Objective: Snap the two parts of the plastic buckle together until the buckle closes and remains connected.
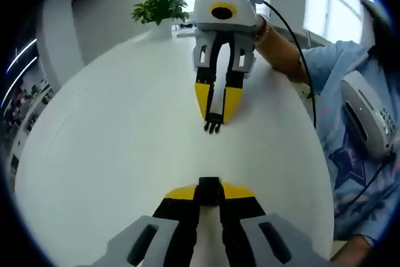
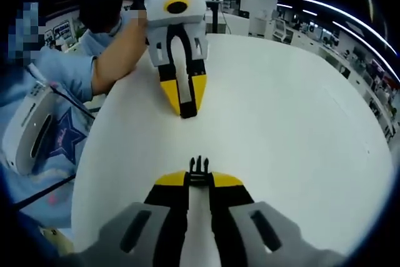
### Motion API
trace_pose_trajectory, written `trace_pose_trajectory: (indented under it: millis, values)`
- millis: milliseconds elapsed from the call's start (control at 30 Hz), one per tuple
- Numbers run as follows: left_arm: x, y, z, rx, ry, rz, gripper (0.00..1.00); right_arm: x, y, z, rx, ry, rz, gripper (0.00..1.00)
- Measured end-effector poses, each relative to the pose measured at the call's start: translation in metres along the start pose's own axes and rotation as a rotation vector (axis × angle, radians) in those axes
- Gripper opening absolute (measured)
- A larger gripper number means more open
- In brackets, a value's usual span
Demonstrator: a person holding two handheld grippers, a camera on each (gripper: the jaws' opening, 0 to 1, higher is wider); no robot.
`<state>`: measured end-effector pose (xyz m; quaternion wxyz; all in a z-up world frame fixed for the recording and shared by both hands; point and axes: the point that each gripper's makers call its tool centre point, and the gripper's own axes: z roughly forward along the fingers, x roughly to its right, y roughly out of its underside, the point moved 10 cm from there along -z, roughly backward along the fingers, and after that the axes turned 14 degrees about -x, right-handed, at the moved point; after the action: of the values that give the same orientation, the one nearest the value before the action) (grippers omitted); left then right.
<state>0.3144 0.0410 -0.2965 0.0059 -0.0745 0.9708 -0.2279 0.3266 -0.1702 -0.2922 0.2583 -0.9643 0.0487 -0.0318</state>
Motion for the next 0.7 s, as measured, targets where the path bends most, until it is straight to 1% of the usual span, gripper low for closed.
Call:
trace_pose_trajectory:
  millis: [133,367,567,700]
  values:
    - [0.0,0.0021,0.0006,0.027,0.001,-0.011,0.12,-0.001,0.0006,0.0011,0.027,-0.009,0.002,0.12]
    - [-0.0014,0.0048,0.0004,0.063,0.01,-0.009,0.12,-0.0056,0.0009,0.0024,0.053,0.001,-0.011,0.12]
    - [0.0,0.0047,0.0004,0.064,0.008,-0.001,0.12,-0.0081,0.0013,0.0051,0.071,-0.004,-0.018,0.12]
    - [0.0002,0.0039,0.0011,0.068,0.011,0.0,0.12,-0.0087,0.0005,0.0078,0.099,-0.008,-0.028,0.12]
